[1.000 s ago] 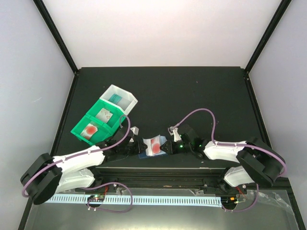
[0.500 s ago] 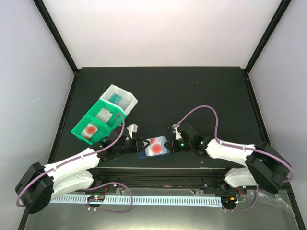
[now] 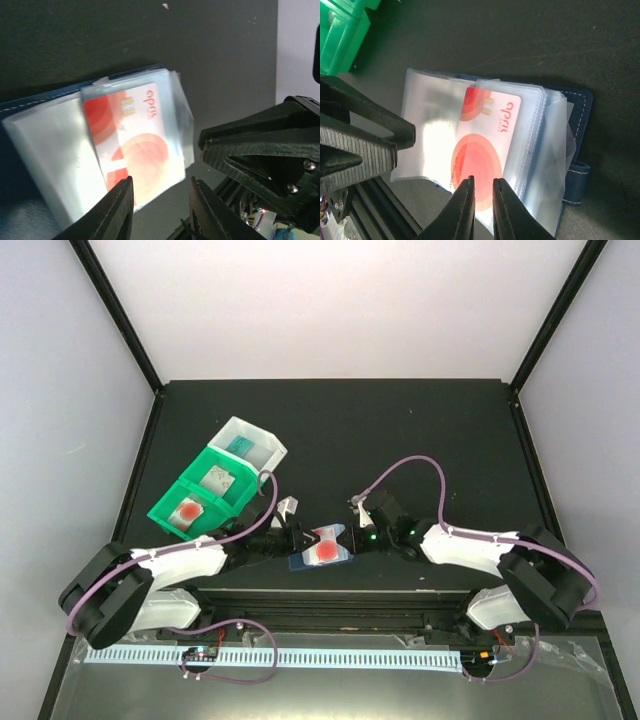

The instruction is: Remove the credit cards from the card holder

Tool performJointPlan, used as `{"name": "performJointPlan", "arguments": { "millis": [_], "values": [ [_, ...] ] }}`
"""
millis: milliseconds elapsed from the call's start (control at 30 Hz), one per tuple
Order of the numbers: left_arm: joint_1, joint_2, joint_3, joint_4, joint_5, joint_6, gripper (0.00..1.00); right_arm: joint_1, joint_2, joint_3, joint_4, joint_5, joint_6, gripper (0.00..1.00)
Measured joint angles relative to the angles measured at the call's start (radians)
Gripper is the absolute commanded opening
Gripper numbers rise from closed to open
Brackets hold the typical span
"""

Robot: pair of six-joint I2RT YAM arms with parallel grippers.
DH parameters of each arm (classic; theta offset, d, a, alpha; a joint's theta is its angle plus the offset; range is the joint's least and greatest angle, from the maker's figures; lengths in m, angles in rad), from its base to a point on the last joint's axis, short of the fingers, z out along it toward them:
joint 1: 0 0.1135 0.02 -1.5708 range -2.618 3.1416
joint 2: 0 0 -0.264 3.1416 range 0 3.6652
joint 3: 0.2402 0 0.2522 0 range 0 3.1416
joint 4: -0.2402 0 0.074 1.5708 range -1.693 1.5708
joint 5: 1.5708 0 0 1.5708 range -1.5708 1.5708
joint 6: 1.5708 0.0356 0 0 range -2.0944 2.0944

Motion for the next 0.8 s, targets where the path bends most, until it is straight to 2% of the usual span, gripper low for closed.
{"name": "performJointPlan", "arguments": {
  "millis": [400, 600, 800],
  "values": [
    [0.019, 0.122, -0.055, 0.095, 0.007, -0.001, 0.32, 0.000, 0.090, 0.003, 0.038, -0.028, 0.003, 0.12],
    [0.019, 0.130, -0.058, 0.106, 0.005, 0.000, 0.37, 0.000, 0.121, 0.000, 0.049, -0.029, 0.004, 0.12],
    [0.019, 0.151, -0.060, 0.156, 0.006, -0.006, 0.36, 0.000, 0.127, -0.019, 0.080, -0.030, 0.014, 0.13]
  ]
}}
